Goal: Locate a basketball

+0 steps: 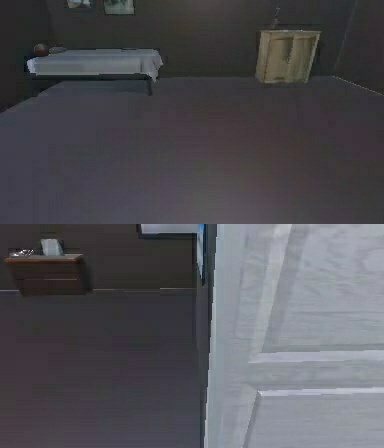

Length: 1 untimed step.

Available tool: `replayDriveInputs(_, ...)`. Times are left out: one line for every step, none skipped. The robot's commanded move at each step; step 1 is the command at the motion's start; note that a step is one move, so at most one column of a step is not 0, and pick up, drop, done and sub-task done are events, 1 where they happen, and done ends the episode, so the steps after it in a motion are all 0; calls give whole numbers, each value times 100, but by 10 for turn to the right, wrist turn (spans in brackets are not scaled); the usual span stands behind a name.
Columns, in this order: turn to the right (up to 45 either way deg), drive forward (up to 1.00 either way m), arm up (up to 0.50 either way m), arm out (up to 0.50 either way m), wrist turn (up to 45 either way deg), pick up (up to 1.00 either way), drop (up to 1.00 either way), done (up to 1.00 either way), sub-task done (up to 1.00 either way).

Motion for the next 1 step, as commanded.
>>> replayDriveInputs(-300,0,0,0,0,0,0,0,0)
